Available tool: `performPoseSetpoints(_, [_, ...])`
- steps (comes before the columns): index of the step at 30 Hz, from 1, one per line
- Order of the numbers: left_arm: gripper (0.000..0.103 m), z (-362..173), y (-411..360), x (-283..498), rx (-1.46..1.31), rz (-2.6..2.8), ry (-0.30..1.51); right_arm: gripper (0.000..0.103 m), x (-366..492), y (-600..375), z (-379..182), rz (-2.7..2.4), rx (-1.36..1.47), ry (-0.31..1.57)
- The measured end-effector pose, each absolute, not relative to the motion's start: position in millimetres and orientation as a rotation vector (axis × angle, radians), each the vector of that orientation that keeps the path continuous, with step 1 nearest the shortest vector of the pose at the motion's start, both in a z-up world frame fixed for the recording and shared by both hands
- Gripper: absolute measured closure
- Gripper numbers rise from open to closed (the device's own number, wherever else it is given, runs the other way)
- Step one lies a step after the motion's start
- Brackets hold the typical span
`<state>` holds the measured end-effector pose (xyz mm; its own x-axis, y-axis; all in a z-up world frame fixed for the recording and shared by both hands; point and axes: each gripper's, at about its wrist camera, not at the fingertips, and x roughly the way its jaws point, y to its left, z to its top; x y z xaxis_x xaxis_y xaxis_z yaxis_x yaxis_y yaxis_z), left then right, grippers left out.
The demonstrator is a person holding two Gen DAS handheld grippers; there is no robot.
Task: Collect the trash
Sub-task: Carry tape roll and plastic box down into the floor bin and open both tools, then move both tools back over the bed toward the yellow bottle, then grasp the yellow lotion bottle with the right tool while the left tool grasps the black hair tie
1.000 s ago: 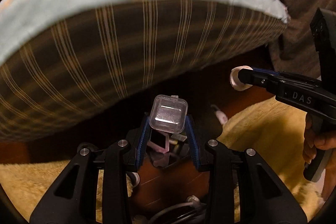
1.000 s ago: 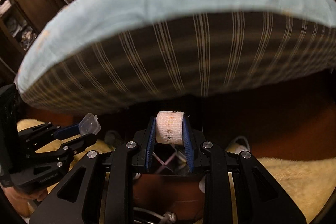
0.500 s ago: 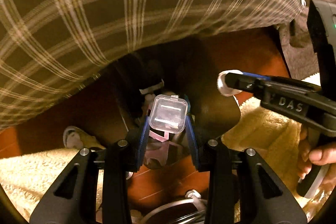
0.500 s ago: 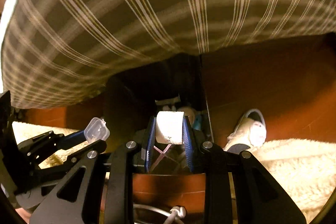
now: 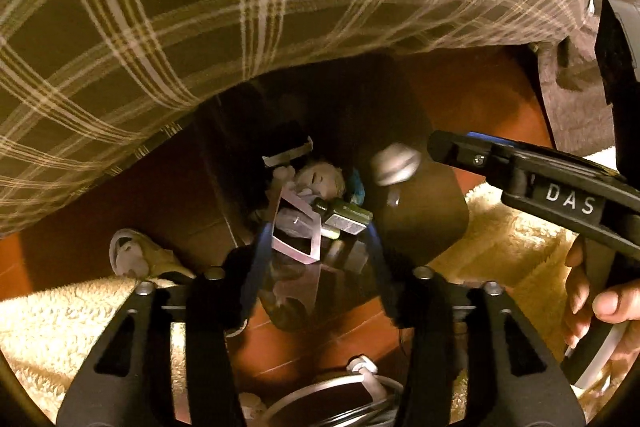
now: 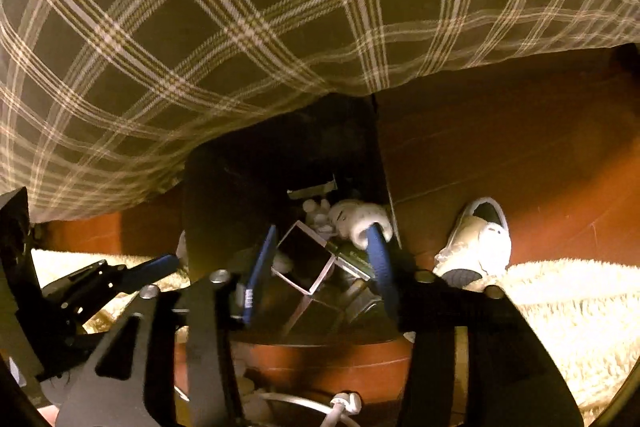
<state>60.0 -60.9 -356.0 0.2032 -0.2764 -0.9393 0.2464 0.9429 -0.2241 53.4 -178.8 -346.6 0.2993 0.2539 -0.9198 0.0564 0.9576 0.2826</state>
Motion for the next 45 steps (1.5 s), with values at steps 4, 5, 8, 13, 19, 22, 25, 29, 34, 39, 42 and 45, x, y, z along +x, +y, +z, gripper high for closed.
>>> performPoseSetpoints(4, [0.038,-337.4,-54.4,54.3,-0.008,-0.336,1.255,0.050,49.5,-186.4,-329.6,0.127,0.307,1.219])
performPoseSetpoints(5, [0.034,-329.2,-52.0,51.8,-0.002,-0.326,1.231,0.041,47.5,-188.3,-320.7,0.124,0.301,1.196])
performPoseSetpoints(8, [0.022,-297.1,-43.9,45.9,0.011,-0.302,1.153,0.021,42.1,-193.0,-291.9,0.114,0.277,1.121])
performPoseSetpoints(13, [0.012,-231.8,-27.5,42.1,0.012,-0.272,1.013,0.011,38.5,-199.0,-230.8,0.132,0.260,0.976])
performPoseSetpoints(19, [0.008,-157.7,-10.5,59.8,0.007,-0.246,0.879,0.004,53.0,-196.0,-152.2,0.131,0.163,0.808])
performPoseSetpoints(22, [0.008,-131.0,-4.1,76.1,0.009,-0.240,0.839,0.004,76.7,-195.8,-128.8,0.136,0.153,0.771])
performPoseSetpoints(25, [0.008,-112.0,1.6,101.2,0.017,-0.214,0.814,0.004,106.4,-193.6,-113.4,0.124,0.137,0.754])
performPoseSetpoints(29, [0.008,-101.1,8.9,140.4,0.021,-0.187,0.807,0.004,151.9,-184.7,-97.1,0.125,0.118,0.738])
performPoseSetpoints(34, [0.008,-103.6,20.7,198.3,0.012,-0.157,0.823,0.004,209.5,-168.6,-89.2,0.148,0.134,0.754])
performPoseSetpoints(39, [0.008,-108.1,28.2,244.6,0.011,-0.168,0.841,0.004,271.7,-143.9,-95.5,0.165,0.156,0.780])
performPoseSetpoints(42, [0.008,-112.5,30.9,267.8,0.018,-0.169,0.853,0.004,309.2,-132.4,-102.5,0.167,0.176,0.810])
performPoseSetpoints(45, [0.008,-116.4,33.1,288.6,0.026,-0.168,0.863,0.004,334.1,-122.0,-107.5,0.150,0.161,0.823])
